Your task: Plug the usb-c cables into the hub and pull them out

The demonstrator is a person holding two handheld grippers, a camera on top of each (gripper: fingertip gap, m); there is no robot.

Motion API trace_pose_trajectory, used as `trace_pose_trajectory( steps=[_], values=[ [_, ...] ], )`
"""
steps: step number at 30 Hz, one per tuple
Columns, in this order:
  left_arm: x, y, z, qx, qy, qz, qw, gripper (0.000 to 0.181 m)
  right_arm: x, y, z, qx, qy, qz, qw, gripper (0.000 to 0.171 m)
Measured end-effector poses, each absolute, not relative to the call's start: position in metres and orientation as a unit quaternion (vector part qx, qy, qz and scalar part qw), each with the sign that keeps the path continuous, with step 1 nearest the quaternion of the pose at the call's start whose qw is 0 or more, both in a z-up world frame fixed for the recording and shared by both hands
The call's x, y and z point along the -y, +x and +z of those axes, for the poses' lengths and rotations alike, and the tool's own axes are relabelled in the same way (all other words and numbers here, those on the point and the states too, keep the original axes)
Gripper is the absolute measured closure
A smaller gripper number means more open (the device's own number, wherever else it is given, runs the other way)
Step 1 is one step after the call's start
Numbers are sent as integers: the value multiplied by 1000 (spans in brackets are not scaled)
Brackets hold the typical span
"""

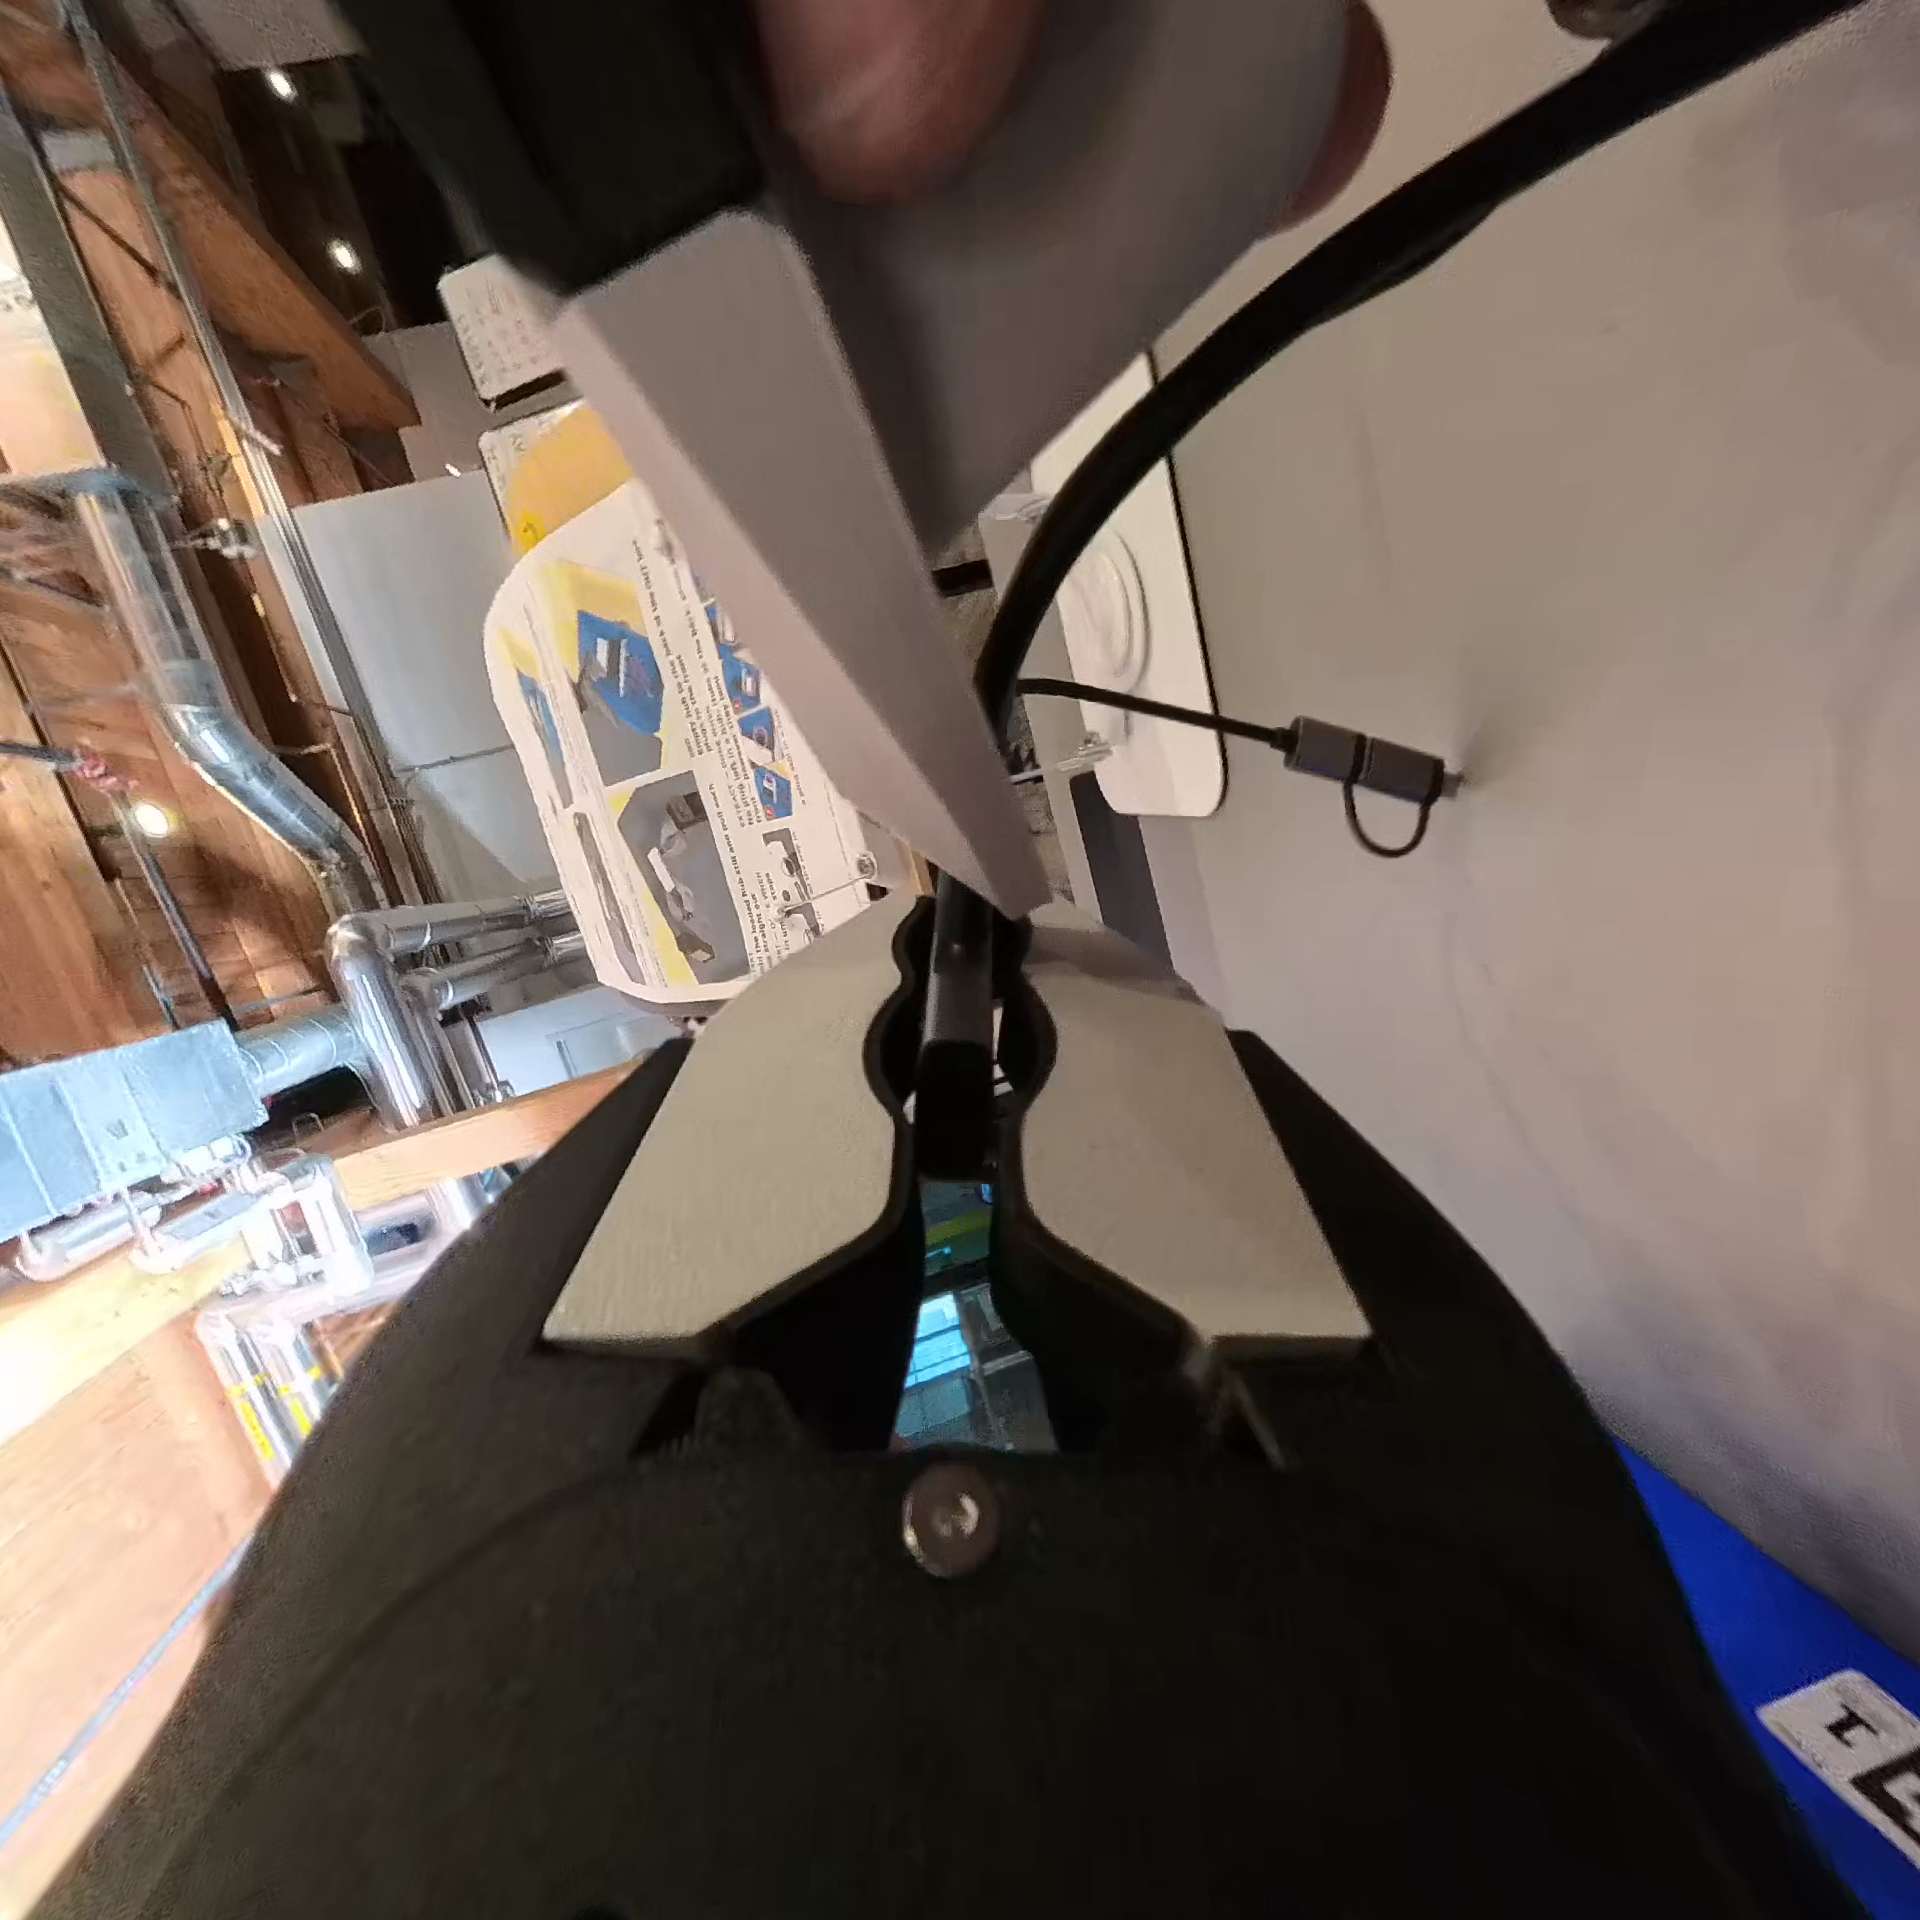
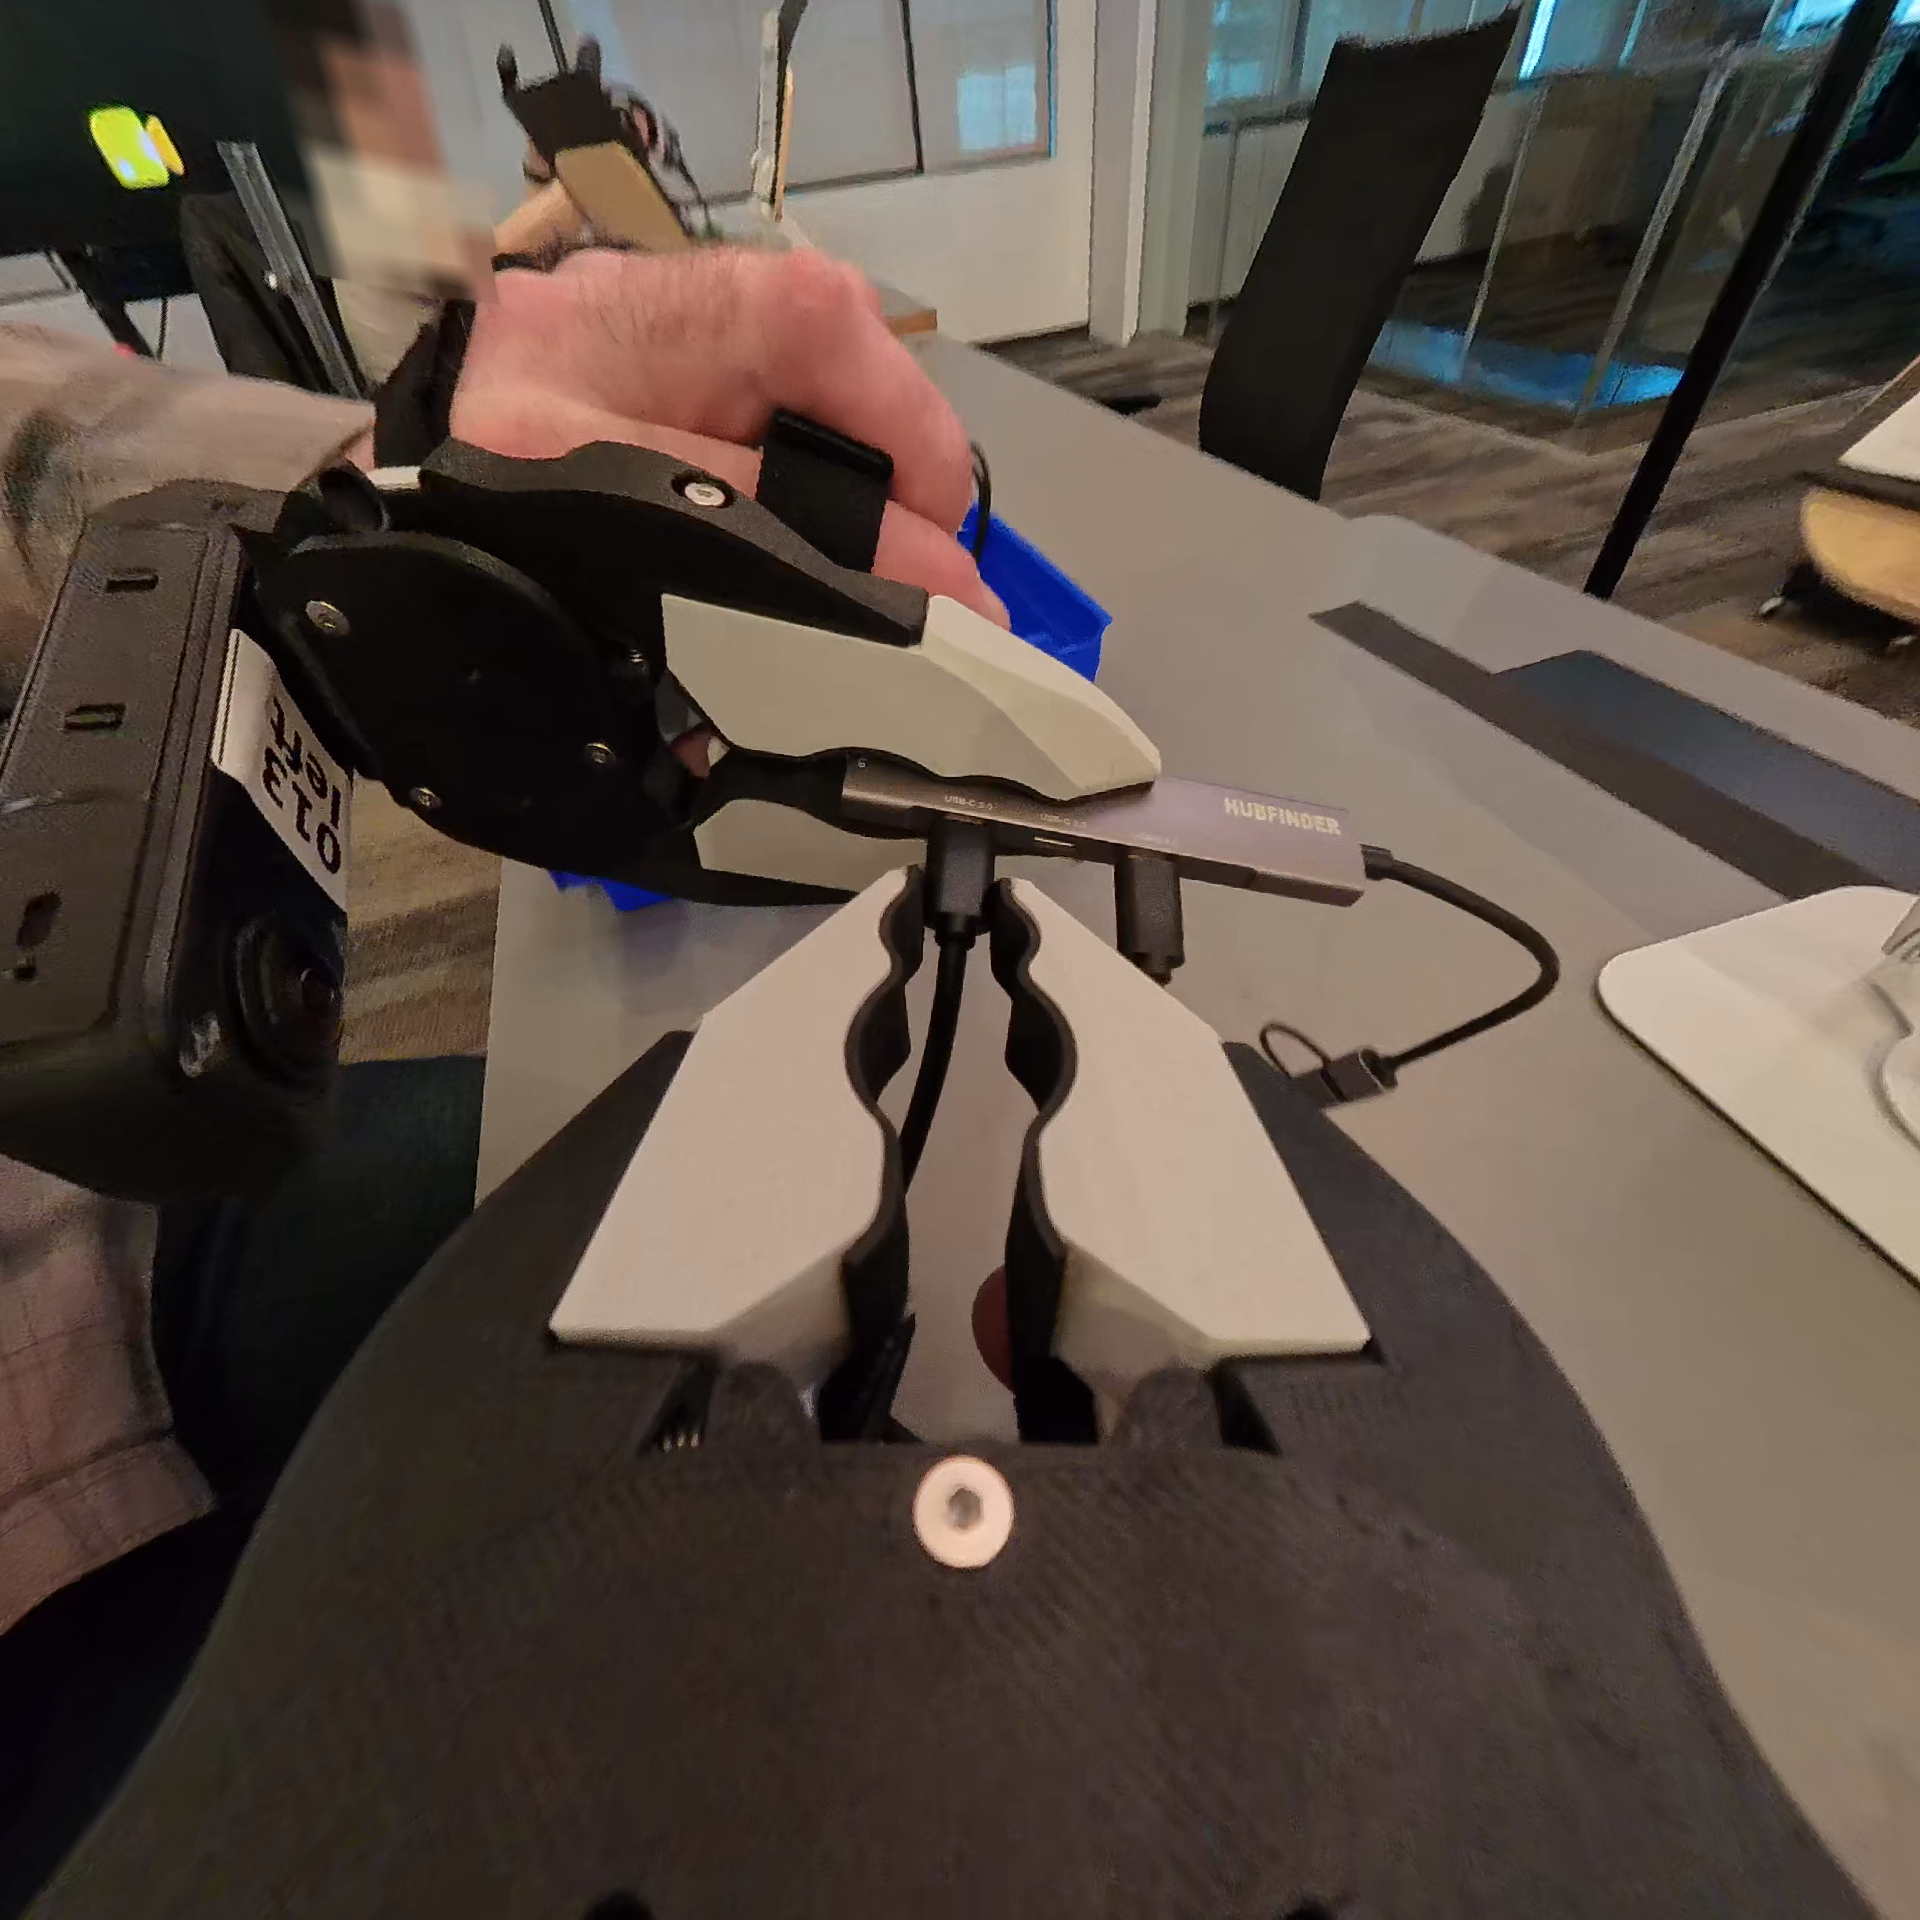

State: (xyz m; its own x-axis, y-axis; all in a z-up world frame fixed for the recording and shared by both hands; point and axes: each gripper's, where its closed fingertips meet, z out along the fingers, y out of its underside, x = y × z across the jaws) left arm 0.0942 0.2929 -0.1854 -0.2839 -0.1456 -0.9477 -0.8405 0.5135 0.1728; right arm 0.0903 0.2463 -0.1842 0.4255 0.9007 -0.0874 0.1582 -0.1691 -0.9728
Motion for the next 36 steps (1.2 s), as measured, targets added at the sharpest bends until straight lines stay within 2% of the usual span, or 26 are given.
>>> trace_pose_trajectory(
  steps=[6, 26, 36],
  values=[
    [-295, 96, -174, -695, -369, 341, 515, 172, -249, 91, -173, 366, -649, 362, 559, 161],
    [-286, 102, -172, -646, -461, 233, 561, 172, -250, 90, -160, 333, -626, 378, 595, 161],
    [-285, 105, -168, -640, -458, 240, 569, 172, -249, 94, -157, 335, -628, 365, 600, 161]
  ],
)
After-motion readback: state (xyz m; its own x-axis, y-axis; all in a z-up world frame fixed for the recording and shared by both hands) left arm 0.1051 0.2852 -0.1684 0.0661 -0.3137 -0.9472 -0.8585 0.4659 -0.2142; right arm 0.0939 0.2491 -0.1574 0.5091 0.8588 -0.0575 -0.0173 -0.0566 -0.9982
